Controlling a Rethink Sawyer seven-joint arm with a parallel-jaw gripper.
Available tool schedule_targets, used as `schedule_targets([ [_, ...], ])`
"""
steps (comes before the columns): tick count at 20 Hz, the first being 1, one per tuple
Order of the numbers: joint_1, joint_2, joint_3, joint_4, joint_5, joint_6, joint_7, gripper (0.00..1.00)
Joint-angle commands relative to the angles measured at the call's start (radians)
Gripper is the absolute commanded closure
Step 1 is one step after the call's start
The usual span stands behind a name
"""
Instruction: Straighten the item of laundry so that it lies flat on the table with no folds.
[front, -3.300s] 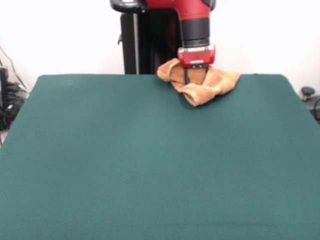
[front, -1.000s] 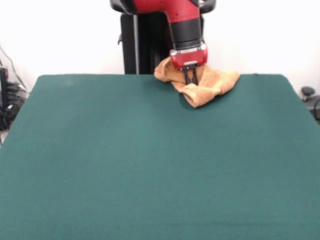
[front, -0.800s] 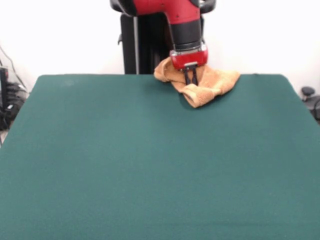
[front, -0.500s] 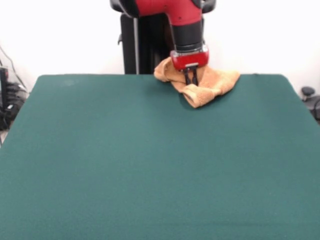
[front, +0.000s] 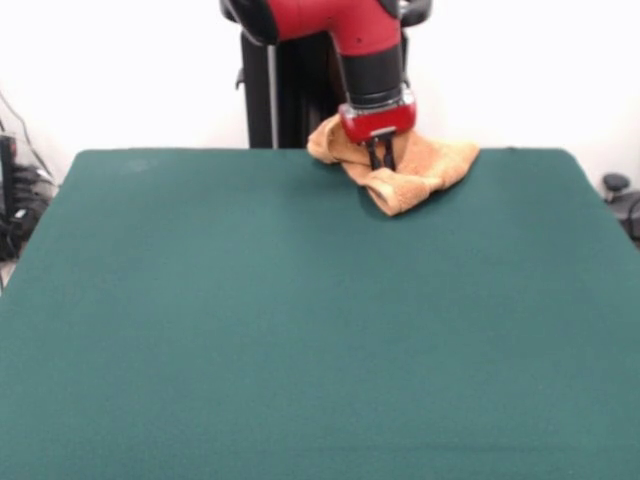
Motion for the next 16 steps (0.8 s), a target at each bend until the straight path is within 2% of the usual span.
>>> schedule_targets([
  [1, -0.044, 0.211, 0.088, -0.48, -0.012, 0.362, -0.171, 1.0],
  [8, -0.119, 0.212, 0.133, -0.469, -0.103, 0.326, -0.143, 1.0],
  [9, -0.099, 0.205, 0.112, -0.475, -0.116, 0.308, -0.13, 1.0],
  [10, -0.081, 0.2, 0.095, -0.478, -0.114, 0.319, -0.121, 1.0],
  [16, -0.109, 0.208, 0.137, -0.475, -0.111, 0.392, -0.134, 1.0],
])
